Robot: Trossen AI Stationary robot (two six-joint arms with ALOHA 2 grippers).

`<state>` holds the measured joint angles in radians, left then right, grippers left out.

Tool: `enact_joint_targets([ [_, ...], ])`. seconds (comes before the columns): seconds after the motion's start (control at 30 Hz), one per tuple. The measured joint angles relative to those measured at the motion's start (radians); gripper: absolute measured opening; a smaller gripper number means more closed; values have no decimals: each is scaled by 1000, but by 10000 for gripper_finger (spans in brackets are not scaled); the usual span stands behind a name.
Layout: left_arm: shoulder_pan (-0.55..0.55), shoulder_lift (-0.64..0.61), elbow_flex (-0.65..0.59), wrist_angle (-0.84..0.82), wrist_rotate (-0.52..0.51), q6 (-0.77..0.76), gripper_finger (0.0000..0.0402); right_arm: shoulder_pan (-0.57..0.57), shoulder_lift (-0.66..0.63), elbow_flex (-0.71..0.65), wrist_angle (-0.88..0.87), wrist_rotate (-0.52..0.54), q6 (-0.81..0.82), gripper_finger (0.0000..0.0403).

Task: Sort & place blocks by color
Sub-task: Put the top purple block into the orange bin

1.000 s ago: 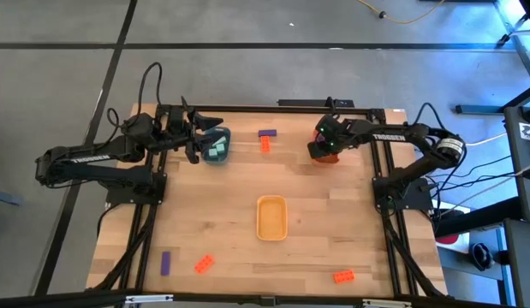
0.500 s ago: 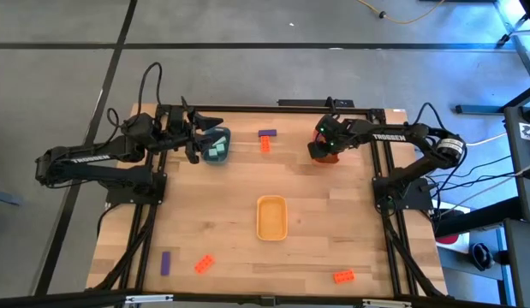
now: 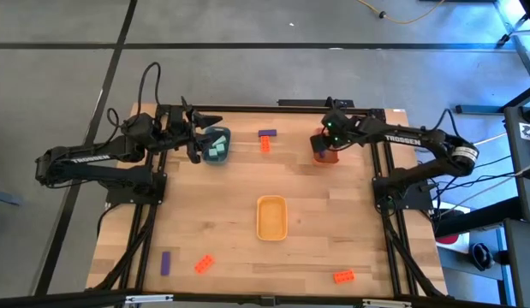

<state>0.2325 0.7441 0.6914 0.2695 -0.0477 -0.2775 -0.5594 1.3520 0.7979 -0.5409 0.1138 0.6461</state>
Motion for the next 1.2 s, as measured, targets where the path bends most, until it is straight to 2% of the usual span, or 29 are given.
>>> enact_joint_targets([
  [0.13, 0, 0, 0, -24, 5, -1, 262, 0, -33, 0, 44, 10, -24, 181],
  [0.3, 1, 9, -1, -155, 46, 50, 262, 48, -82, 0, 279, -19, -182, 181],
  [0.43, 16, 28, -27, -147, 42, 48, 262, 92, -102, 0, 495, -51, -236, 181],
  [0.57, 65, 47, -90, -80, 41, 7, 262, 119, -104, 1, 616, -63, -240, 181],
  [0.83, 165, 79, -249, 204, 88, -155, 262, 143, -104, 1, 635, -64, -233, 181],
  [1.03, 209, 82, -230, 243, 64, -149, 262, 171, -104, 1, 610, -64, -208, 181],
  [1.2, 265, 81, -180, 242, 76, -38, 262, 211, -104, 1, 553, -63, -205, 181],
])
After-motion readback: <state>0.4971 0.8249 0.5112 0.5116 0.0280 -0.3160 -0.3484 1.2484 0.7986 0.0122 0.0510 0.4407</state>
